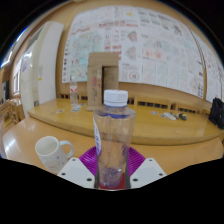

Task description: Pour water

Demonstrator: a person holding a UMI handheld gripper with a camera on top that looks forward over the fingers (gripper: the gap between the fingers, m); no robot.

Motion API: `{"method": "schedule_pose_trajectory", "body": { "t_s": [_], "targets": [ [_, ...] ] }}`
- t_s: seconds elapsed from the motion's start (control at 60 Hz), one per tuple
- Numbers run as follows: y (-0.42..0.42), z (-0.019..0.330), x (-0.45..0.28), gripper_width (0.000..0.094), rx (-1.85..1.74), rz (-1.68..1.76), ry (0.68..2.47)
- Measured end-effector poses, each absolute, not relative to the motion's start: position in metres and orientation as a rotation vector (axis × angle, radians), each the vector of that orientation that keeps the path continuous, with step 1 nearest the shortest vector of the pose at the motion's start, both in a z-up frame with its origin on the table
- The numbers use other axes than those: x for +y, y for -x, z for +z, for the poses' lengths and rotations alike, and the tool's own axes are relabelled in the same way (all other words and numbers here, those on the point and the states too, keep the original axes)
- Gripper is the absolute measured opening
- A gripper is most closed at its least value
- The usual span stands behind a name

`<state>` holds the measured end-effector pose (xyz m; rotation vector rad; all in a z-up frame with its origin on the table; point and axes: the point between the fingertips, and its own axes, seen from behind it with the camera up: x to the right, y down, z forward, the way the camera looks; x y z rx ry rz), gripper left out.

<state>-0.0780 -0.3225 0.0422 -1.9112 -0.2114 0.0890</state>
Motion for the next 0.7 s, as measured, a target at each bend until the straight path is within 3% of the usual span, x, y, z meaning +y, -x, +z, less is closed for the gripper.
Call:
{"method": "schedule_pose_trajectory", "body": {
  "t_s": [0.117, 0.3, 0.4, 0.45, 0.7],
  "targets": [
    [0.080, 0.038, -0.327, 0.0361, -0.217, 0.070, 1.875],
    [0.072, 0.037, -0.331, 0.0538, -0.169, 0.053, 1.926],
    [0.074, 0.029, -0.346, 0.0866, -0.141, 0.064, 2.022],
    [0.072, 0.036, -0.359, 0.0834, -0.126, 0.050, 2.029],
    [0.076, 0.105, -0.478, 0.0851, -0.094, -0.058, 2.023]
  ]
}}
